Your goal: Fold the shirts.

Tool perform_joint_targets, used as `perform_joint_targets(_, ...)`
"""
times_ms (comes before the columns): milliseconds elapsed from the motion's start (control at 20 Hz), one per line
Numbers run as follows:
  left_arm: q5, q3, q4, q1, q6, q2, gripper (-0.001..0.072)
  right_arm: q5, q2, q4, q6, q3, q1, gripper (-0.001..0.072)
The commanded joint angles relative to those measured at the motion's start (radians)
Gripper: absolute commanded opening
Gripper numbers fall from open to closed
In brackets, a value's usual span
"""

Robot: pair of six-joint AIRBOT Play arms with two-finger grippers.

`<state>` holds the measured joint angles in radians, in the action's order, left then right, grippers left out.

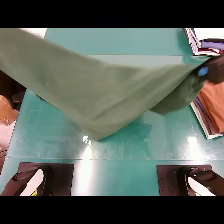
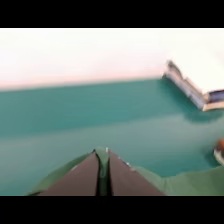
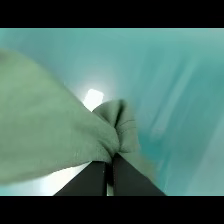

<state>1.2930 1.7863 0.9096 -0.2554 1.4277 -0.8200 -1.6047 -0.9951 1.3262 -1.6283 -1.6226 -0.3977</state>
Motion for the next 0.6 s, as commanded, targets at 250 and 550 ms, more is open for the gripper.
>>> perform_joint_targets(250,0.012,-0.607,0.034,-0.001,-0.080,-0.120,0.0035,0.194,-0.121,-0.073,0.050,0.401,0.014,0.0406)
perform_joint_targets(550,-0.011,-0.671,0.084,-0.001,-0.101,-0.150,0.0035,0.209,-0.134,-0.079,0.085,0.502,0.167,0.0548)
